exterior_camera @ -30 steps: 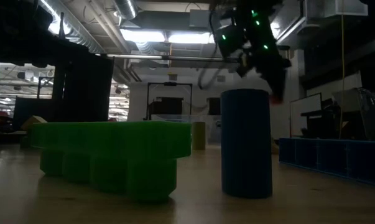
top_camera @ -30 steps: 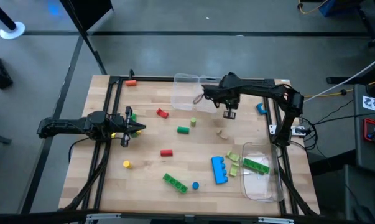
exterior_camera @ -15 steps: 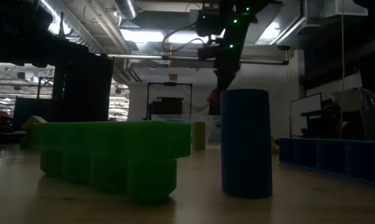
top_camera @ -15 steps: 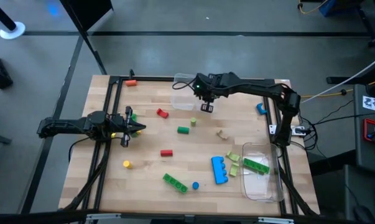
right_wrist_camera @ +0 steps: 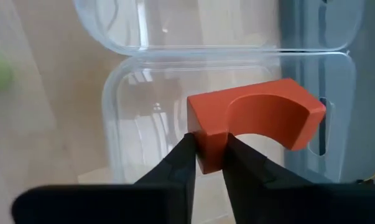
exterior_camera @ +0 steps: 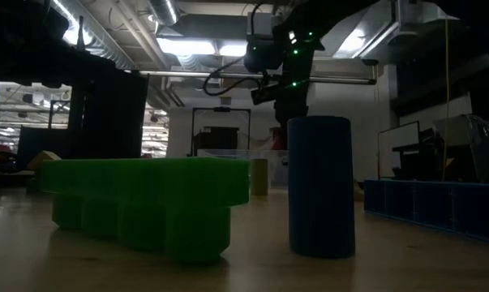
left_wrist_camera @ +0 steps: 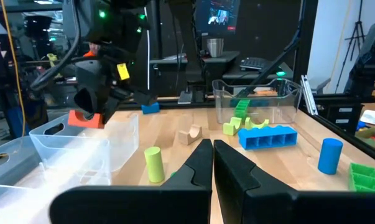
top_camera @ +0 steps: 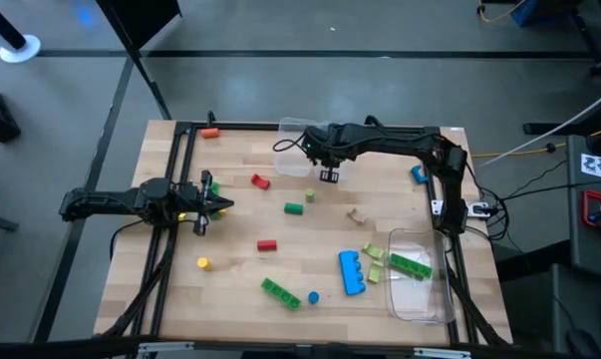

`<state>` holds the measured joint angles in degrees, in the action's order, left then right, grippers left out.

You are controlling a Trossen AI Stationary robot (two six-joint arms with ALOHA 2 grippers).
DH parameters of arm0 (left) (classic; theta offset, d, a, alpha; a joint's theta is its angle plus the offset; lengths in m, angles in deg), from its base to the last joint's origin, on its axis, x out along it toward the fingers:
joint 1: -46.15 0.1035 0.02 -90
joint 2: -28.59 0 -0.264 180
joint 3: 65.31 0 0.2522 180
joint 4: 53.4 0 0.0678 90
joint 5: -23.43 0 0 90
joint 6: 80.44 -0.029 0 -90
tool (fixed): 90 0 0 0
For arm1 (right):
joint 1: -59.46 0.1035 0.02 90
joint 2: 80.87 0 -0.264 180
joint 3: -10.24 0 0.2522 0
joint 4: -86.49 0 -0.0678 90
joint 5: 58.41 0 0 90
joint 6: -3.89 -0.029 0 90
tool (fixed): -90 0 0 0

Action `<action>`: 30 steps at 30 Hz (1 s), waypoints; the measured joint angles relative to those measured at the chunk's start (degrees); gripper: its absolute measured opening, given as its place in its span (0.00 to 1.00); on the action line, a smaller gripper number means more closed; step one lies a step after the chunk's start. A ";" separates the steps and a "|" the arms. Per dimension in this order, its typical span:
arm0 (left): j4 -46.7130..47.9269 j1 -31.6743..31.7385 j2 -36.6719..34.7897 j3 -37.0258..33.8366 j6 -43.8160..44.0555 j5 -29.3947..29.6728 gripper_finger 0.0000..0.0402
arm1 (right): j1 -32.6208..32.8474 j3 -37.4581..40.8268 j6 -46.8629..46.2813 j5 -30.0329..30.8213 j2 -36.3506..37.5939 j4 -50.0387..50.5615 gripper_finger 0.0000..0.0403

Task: Sort blocks by size
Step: Put the orange arch block into the right transparent bin, then put the blue arch block into the right transparent bin

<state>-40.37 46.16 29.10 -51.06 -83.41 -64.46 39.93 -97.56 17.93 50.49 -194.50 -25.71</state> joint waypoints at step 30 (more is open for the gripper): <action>-0.02 0.00 0.01 0.00 0.00 0.02 0.00 | 0.04 -9.86 -15.12 -0.02 0.64 33.90 0.33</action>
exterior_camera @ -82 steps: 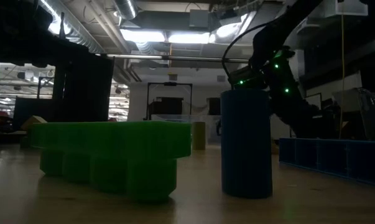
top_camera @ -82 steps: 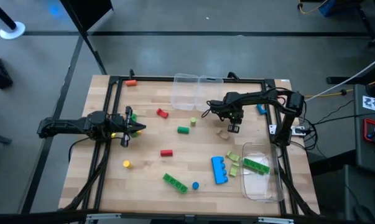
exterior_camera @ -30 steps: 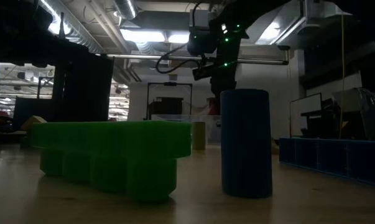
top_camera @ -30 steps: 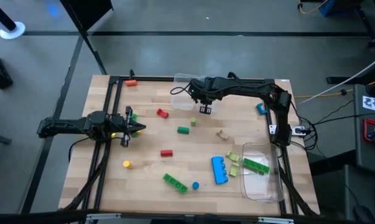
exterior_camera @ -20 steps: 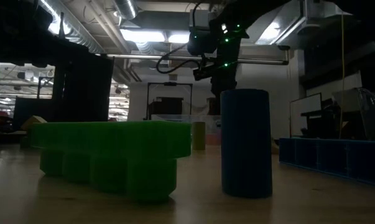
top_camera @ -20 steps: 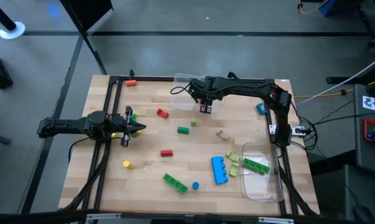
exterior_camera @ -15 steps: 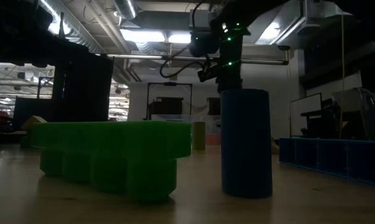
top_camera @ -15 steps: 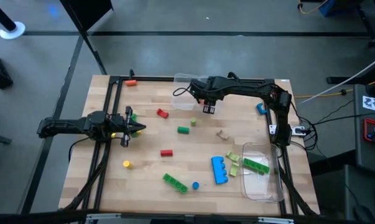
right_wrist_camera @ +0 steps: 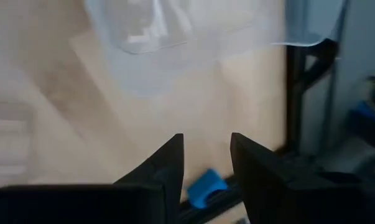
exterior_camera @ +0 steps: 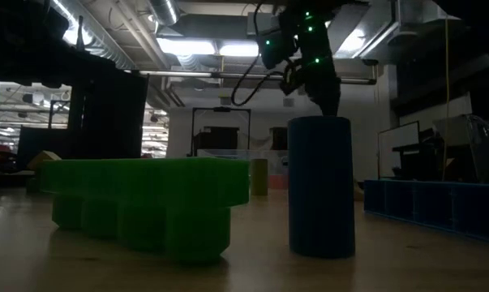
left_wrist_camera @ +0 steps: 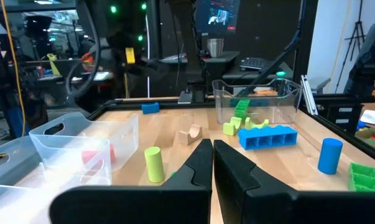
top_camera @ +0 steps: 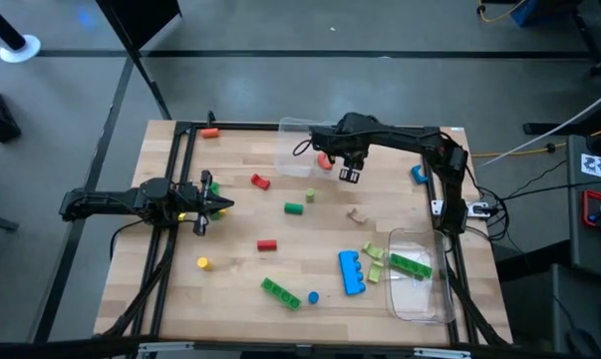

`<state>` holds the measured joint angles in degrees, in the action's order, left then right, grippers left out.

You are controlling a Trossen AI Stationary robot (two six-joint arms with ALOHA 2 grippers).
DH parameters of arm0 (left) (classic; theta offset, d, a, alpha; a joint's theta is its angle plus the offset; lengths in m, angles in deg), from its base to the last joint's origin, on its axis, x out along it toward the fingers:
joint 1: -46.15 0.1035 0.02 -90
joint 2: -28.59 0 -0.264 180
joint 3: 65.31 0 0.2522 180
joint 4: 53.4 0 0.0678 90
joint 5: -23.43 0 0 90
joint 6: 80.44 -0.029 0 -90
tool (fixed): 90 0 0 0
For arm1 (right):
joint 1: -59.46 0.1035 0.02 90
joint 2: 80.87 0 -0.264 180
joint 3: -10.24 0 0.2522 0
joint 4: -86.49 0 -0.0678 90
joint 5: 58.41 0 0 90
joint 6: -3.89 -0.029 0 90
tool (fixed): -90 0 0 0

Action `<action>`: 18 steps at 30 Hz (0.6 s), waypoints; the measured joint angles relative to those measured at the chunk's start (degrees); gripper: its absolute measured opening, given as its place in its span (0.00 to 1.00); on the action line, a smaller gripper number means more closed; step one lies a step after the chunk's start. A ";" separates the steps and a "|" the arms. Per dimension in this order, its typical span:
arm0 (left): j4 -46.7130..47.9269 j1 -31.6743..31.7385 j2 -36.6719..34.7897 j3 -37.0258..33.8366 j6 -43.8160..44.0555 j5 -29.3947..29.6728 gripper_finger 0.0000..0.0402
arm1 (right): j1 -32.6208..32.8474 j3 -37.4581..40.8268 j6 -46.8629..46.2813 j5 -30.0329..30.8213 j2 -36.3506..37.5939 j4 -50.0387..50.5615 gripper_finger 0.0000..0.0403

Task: Sort blocks by size
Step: Put the blue arch block into the right transparent bin

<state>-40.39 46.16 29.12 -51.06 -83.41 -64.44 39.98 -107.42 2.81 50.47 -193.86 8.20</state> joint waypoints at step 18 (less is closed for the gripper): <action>0.00 0.02 0.00 0.00 0.00 -0.02 0.00 | -1.49 15.31 -16.97 -3.26 20.67 0.75 0.33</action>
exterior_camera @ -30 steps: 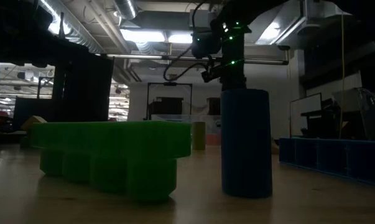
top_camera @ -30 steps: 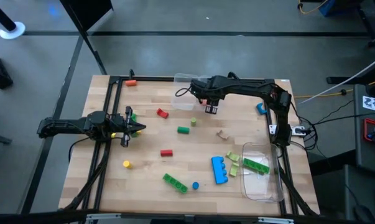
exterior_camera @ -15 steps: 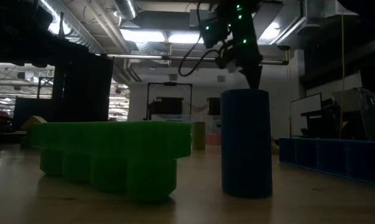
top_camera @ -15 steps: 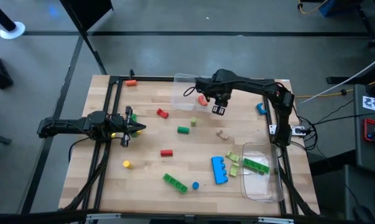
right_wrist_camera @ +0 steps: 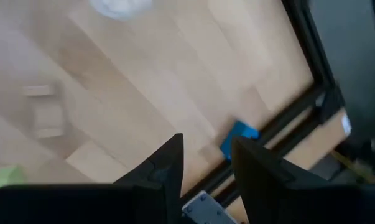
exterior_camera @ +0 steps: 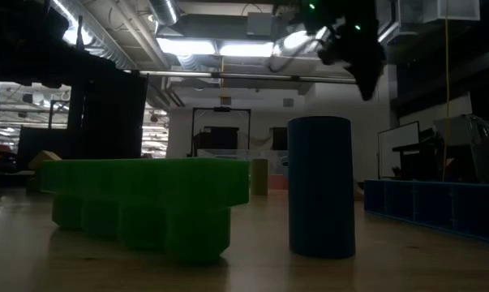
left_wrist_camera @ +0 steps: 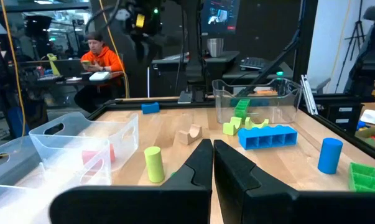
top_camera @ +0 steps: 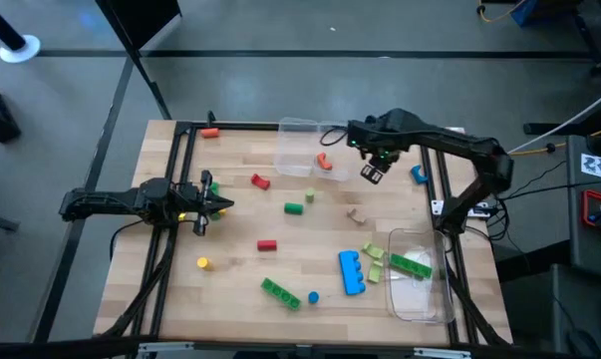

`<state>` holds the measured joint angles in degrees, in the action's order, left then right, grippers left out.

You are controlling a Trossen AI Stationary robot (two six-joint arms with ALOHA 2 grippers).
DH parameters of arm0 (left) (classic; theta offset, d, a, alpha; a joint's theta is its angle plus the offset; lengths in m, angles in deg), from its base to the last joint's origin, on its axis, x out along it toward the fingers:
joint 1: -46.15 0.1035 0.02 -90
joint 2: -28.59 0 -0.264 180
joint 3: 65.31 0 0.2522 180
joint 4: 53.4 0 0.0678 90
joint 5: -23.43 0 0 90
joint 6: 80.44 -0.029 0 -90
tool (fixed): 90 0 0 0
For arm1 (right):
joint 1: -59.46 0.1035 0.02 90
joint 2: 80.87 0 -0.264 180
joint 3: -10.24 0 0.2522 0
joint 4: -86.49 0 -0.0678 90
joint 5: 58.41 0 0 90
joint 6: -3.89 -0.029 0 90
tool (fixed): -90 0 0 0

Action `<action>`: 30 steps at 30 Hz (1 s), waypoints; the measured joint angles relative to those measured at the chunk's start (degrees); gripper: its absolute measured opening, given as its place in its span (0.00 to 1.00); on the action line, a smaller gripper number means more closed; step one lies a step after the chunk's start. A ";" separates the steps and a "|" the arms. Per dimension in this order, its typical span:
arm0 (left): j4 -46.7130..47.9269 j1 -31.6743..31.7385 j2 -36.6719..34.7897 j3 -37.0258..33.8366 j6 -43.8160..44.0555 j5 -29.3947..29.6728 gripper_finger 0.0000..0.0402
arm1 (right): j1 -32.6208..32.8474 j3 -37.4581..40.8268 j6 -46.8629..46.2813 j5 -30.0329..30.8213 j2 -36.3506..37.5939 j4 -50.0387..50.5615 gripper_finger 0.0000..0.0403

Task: Sort blocks by size
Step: Put the blue arch block into the right transparent bin

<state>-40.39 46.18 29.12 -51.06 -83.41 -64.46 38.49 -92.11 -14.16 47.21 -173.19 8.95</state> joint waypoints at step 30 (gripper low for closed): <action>0.02 0.00 0.00 0.00 0.00 0.00 0.00 | -26.11 35.10 -3.02 3.51 4.12 -21.79 0.33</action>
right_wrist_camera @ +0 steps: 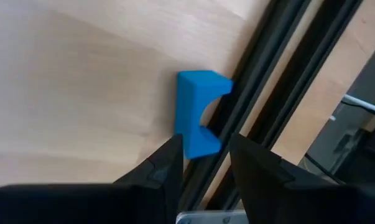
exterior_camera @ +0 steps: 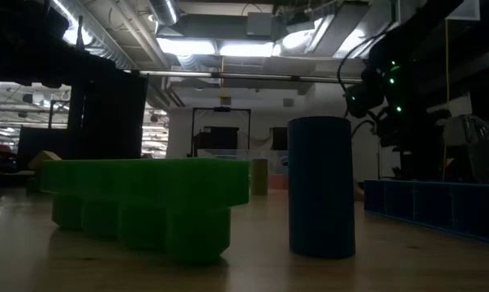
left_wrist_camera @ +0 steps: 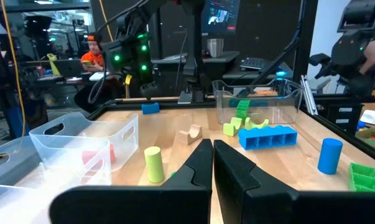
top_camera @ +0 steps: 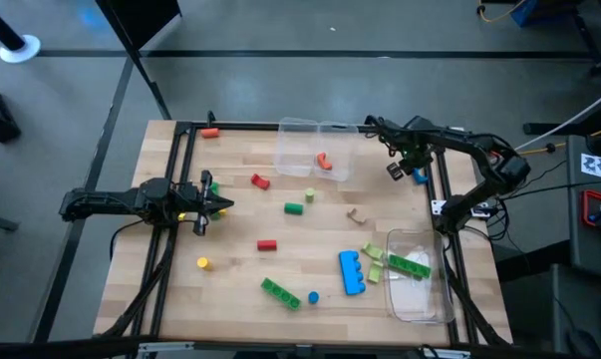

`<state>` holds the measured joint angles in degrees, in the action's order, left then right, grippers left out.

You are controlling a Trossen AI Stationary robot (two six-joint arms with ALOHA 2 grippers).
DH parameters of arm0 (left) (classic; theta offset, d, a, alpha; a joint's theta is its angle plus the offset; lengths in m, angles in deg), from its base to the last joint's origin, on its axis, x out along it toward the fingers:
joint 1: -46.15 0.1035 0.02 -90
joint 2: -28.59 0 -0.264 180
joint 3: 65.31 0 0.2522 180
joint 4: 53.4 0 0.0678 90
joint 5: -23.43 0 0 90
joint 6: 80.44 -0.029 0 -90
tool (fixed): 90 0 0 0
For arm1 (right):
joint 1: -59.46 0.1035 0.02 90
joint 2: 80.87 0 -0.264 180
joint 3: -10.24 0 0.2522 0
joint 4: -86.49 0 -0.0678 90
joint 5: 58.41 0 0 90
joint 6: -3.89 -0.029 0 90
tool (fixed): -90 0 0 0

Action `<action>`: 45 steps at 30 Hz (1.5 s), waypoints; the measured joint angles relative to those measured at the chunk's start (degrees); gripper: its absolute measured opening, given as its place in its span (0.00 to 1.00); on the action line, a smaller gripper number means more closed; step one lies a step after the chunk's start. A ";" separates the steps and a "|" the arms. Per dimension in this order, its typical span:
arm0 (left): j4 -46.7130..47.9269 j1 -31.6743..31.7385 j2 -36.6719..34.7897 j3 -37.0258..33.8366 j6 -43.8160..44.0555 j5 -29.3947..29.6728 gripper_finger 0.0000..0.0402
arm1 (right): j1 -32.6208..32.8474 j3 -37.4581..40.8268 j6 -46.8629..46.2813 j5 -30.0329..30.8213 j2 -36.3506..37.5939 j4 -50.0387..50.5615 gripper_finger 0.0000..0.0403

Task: Sort blocks by size
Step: Put the blue arch block into the right transparent bin

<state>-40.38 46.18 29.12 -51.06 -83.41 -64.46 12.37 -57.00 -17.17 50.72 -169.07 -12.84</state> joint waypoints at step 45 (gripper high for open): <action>-0.02 -0.02 -0.02 0.00 0.02 0.00 0.00 | -1.31 2.68 -2.90 2.51 -12.46 -5.73 0.32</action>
<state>-40.39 46.16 29.10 -51.06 -83.38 -64.46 11.06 -54.32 -20.07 53.24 -181.53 -18.57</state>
